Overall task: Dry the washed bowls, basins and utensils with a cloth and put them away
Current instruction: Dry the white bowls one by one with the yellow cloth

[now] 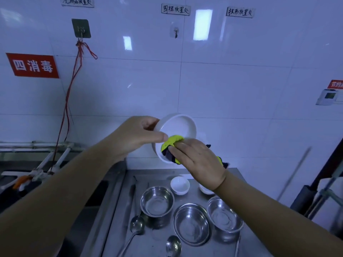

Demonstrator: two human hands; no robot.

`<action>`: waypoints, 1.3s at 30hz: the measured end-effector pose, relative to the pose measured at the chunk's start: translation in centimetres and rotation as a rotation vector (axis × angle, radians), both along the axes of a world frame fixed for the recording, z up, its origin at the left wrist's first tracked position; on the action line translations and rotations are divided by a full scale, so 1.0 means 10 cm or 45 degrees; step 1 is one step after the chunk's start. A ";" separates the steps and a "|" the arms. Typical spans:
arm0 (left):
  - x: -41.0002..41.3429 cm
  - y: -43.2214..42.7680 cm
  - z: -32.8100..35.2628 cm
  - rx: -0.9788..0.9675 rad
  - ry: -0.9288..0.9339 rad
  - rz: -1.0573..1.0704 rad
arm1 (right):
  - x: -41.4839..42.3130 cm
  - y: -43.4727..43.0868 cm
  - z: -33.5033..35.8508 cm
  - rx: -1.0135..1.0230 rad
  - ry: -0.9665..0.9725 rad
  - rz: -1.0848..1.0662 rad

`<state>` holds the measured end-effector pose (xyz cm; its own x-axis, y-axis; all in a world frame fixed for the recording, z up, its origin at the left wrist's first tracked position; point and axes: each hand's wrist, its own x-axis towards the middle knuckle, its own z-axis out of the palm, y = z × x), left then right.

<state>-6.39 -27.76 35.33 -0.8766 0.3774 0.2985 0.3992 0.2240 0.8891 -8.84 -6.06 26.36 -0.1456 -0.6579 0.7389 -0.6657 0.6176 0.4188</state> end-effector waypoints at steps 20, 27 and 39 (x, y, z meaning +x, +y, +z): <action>0.02 0.14 -0.07 0.156 -0.015 0.097 | 0.10 -0.11 0.02 -0.236 -0.215 -0.054; 0.04 0.19 -0.19 0.279 0.079 0.109 | 0.29 -0.28 0.08 -0.423 -0.547 -0.020; 0.02 0.06 -0.24 0.216 0.011 0.099 | 0.32 -0.26 0.40 -0.192 -0.917 -0.068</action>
